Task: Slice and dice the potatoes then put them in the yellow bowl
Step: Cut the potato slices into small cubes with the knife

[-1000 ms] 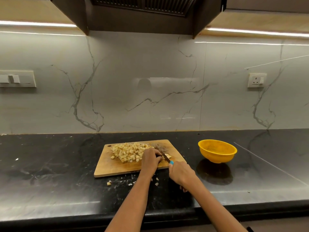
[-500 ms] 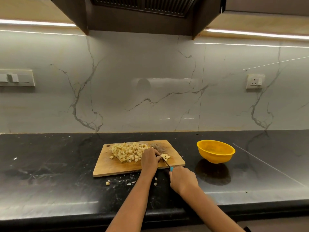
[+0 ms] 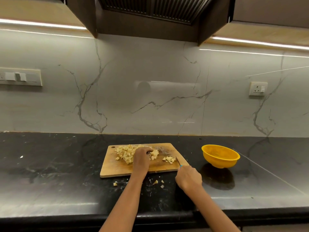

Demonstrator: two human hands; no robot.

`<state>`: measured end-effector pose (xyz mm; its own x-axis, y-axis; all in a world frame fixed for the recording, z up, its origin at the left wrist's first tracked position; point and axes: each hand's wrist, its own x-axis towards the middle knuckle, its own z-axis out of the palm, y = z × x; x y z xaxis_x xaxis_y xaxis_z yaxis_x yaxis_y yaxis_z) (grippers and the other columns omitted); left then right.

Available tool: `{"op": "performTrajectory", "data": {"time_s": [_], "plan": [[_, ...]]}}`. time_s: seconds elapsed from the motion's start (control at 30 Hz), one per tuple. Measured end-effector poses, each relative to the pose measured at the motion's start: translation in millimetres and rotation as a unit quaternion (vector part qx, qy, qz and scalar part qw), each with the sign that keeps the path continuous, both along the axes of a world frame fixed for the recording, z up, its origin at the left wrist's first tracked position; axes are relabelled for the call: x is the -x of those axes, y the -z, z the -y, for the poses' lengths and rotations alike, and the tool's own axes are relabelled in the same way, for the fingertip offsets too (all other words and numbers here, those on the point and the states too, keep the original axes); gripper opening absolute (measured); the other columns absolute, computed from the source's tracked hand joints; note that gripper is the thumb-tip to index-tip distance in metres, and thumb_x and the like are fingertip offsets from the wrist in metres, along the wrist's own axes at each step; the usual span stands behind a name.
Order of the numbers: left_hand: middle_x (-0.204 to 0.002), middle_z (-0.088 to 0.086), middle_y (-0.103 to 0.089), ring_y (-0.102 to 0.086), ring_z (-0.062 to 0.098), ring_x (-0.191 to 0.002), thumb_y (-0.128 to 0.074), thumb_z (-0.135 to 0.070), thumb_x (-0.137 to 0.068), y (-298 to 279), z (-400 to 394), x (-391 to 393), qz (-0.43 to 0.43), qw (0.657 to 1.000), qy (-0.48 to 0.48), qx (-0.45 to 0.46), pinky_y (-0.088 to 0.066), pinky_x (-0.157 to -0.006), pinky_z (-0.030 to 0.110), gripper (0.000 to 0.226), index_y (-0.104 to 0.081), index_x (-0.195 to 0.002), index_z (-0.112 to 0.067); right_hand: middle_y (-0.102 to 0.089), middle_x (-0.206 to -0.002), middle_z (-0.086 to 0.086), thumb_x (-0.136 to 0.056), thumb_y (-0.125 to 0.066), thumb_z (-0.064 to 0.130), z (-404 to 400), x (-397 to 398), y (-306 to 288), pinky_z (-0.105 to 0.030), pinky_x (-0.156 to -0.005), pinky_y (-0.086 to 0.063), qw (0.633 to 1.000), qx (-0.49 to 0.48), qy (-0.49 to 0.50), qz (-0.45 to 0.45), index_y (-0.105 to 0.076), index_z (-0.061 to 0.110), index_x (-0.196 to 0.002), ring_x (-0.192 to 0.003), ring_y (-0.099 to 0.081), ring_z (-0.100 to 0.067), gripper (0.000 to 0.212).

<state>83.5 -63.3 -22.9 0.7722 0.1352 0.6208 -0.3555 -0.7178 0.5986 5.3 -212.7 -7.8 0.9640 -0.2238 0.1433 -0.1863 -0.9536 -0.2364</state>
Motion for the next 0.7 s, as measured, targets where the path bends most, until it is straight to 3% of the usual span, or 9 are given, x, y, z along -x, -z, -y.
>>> {"op": "performTrajectory", "data": {"time_s": [0.2,0.3,0.43,0.57,0.6,0.7], "plan": [[-0.107,0.011,-0.069,-0.061,0.022,-0.106,-0.058,0.005,-0.085,0,-41,6,0.024,0.999,-0.039,0.007,-0.042,-0.094,0.026,0.026,-0.070,-0.106,-0.006,-0.065,-0.102,-0.010,-0.099,-0.036,0.018,-41,-20,-2,-0.031,-0.072,-0.045,0.991,-0.086,-0.098,-0.009,-0.064,0.006,-0.102,-0.098,-0.062,-0.025,0.030],[-0.109,0.011,-0.068,-0.059,0.022,-0.108,-0.059,0.003,-0.086,0,-59,4,0.023,0.998,-0.055,0.012,-0.042,-0.096,0.028,0.025,-0.070,-0.106,-0.006,-0.066,-0.107,-0.012,-0.102,-0.033,0.021,-34,-22,0,-0.030,-0.073,-0.045,0.993,-0.092,-0.073,0.030,-0.063,0.003,-0.106,-0.099,-0.063,-0.025,0.035],[-0.110,0.010,-0.068,-0.059,0.021,-0.109,-0.060,0.000,-0.086,2,-62,2,0.011,0.999,-0.051,0.009,-0.041,-0.096,0.026,0.024,-0.069,-0.107,-0.008,-0.064,-0.108,-0.011,-0.100,-0.035,0.020,-30,-21,5,-0.031,-0.071,-0.047,0.995,-0.074,-0.065,-0.009,-0.062,0.006,-0.107,-0.092,-0.060,-0.023,0.032],[-0.113,0.009,-0.067,-0.057,0.021,-0.111,-0.060,-0.002,-0.087,2,-60,2,0.002,0.998,-0.054,0.017,-0.041,-0.096,0.027,0.026,-0.068,-0.110,-0.009,-0.054,-0.078,-0.004,-0.102,-0.032,0.028,-37,-26,5,-0.025,-0.058,-0.038,0.994,-0.062,-0.091,0.026,-0.050,0.014,-0.074,-0.068,-0.049,-0.016,0.036],[-0.113,0.010,-0.067,-0.057,0.022,-0.112,-0.058,0.000,-0.088,2,-61,2,0.000,0.998,-0.062,0.029,-0.042,-0.096,0.028,0.027,-0.068,-0.111,-0.008,-0.051,-0.076,-0.002,-0.103,-0.031,0.027,-37,-27,3,-0.022,-0.054,-0.035,0.993,-0.053,-0.091,0.053,-0.049,0.015,-0.073,-0.068,-0.049,-0.015,0.036],[-0.116,0.013,-0.065,-0.055,0.025,-0.114,-0.049,0.009,-0.088,4,-64,2,-0.015,0.994,-0.094,0.047,-0.044,-0.096,0.031,0.035,-0.064,-0.117,-0.006,-0.052,-0.081,-0.002,-0.103,-0.032,0.026,-33,-34,-3,-0.022,-0.056,-0.037,0.991,-0.041,-0.091,0.094,-0.062,0.008,-0.095,-0.074,-0.053,-0.016,0.036]]}}
